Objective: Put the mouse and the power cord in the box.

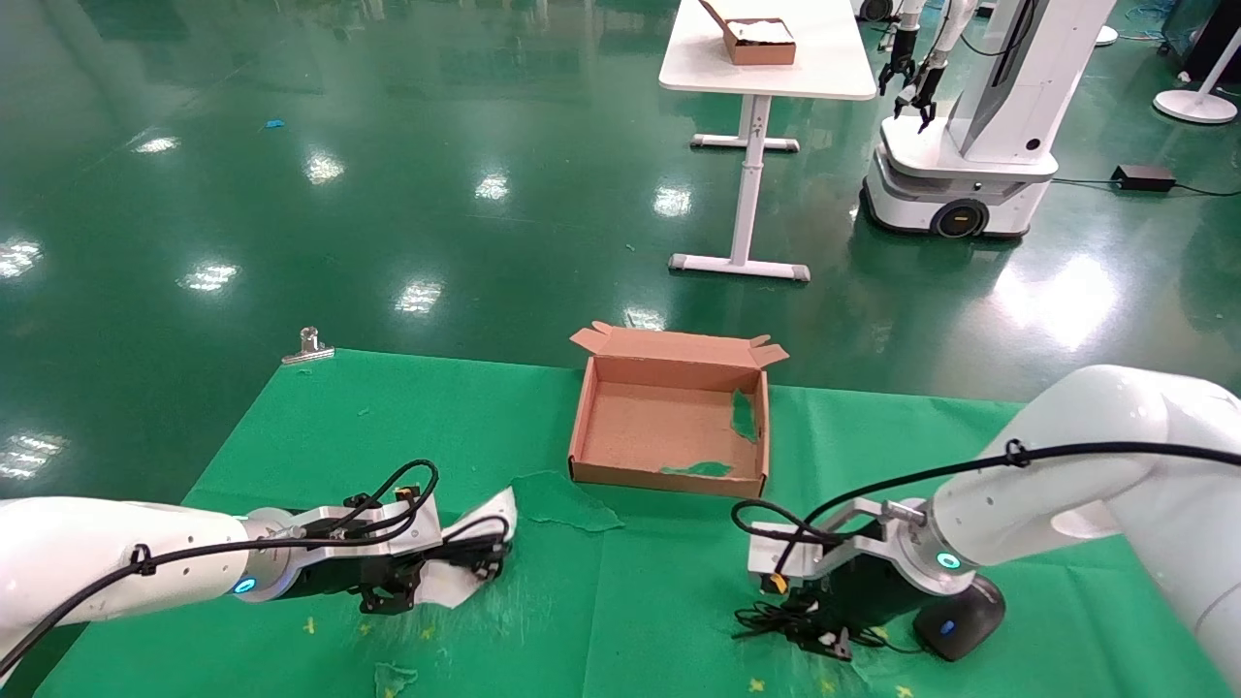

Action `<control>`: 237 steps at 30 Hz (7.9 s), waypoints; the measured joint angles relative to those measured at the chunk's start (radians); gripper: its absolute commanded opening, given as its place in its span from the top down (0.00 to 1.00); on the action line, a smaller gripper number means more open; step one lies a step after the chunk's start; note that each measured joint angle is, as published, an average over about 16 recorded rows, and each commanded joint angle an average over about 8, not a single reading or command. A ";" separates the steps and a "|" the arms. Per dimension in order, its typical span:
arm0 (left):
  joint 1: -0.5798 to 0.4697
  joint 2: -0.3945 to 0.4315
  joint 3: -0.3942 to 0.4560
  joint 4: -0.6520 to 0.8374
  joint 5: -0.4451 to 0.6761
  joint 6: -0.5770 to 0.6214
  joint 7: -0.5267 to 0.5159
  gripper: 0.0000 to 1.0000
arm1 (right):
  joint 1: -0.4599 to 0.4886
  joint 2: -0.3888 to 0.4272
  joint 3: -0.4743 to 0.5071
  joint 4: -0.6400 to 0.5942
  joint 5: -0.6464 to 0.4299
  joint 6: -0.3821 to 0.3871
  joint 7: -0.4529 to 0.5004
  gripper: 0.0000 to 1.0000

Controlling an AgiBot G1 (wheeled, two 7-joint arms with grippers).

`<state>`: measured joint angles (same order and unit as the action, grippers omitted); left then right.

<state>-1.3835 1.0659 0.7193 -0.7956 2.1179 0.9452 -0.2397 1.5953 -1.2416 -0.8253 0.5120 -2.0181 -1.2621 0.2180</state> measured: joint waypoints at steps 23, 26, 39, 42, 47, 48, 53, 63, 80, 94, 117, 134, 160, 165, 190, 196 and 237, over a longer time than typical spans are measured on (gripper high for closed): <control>-0.016 -0.036 -0.092 -0.226 -0.264 0.062 0.193 1.00 | 0.162 0.122 0.065 0.116 0.027 0.012 0.009 1.00; -0.002 0.004 -0.092 -0.250 -0.251 -0.007 0.233 1.00 | 0.190 0.143 0.065 0.151 0.012 0.006 0.023 1.00; 0.066 0.256 0.024 -0.182 -0.111 -0.537 0.459 0.76 | 0.250 0.234 0.049 0.373 -0.060 -0.092 0.161 1.00; 0.062 0.288 0.087 -0.139 -0.109 -0.652 0.486 0.38 | 0.250 0.255 0.049 0.433 -0.070 -0.116 0.203 1.00; 0.038 0.304 0.210 -0.080 -0.143 -0.796 0.492 0.00 | 0.247 0.278 0.051 0.516 -0.082 -0.138 0.262 1.00; 0.032 0.305 0.235 -0.071 -0.153 -0.817 0.488 0.00 | 0.247 0.281 0.052 0.528 -0.084 -0.140 0.270 1.00; 0.000 0.303 0.343 -0.033 -0.201 -0.890 0.454 0.00 | 0.247 0.282 0.055 0.563 -0.090 -0.136 0.293 1.00; -0.048 0.301 0.489 0.015 -0.272 -0.966 0.387 0.00 | 0.268 0.253 0.061 0.539 -0.089 -0.107 0.274 1.00; -0.142 0.244 0.526 0.189 -0.416 -0.986 0.236 0.00 | 0.303 0.156 0.073 0.425 -0.034 -0.036 0.148 1.00; -0.188 0.049 0.487 0.234 -0.481 -0.884 0.152 0.00 | 0.300 -0.081 0.082 0.062 0.111 0.227 -0.175 1.00; -0.190 0.014 0.490 0.209 -0.440 -0.864 0.099 0.00 | 0.142 -0.131 -0.174 -0.081 0.344 0.613 -0.142 0.03; -0.190 0.014 0.490 0.209 -0.438 -0.863 0.098 0.00 | 0.141 -0.131 -0.180 -0.083 0.343 0.616 -0.137 0.00; -0.189 0.015 0.491 0.208 -0.439 -0.864 0.099 0.00 | -0.021 0.059 0.005 0.132 0.575 0.399 -0.112 0.00; -0.189 0.015 0.491 0.208 -0.439 -0.864 0.099 0.00 | -0.077 0.122 0.065 0.203 0.655 0.329 -0.103 0.00; -0.143 -0.029 0.405 0.144 -0.527 -0.734 0.094 0.00 | -0.354 0.439 0.365 0.558 1.049 -0.022 -0.058 0.00; -0.095 -0.074 0.315 0.077 -0.618 -0.597 0.090 0.00 | -0.420 0.515 0.437 0.643 1.144 -0.106 -0.047 0.00; 0.246 -0.396 -0.322 -0.401 -1.268 0.372 0.058 0.00 | -0.520 0.631 0.543 0.771 1.289 -0.233 -0.032 0.00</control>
<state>-1.1373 0.6704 0.3969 -1.1962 0.8501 1.3172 -0.1818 1.0756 -0.6105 -0.2823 1.2831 -0.7290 -1.4952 0.1861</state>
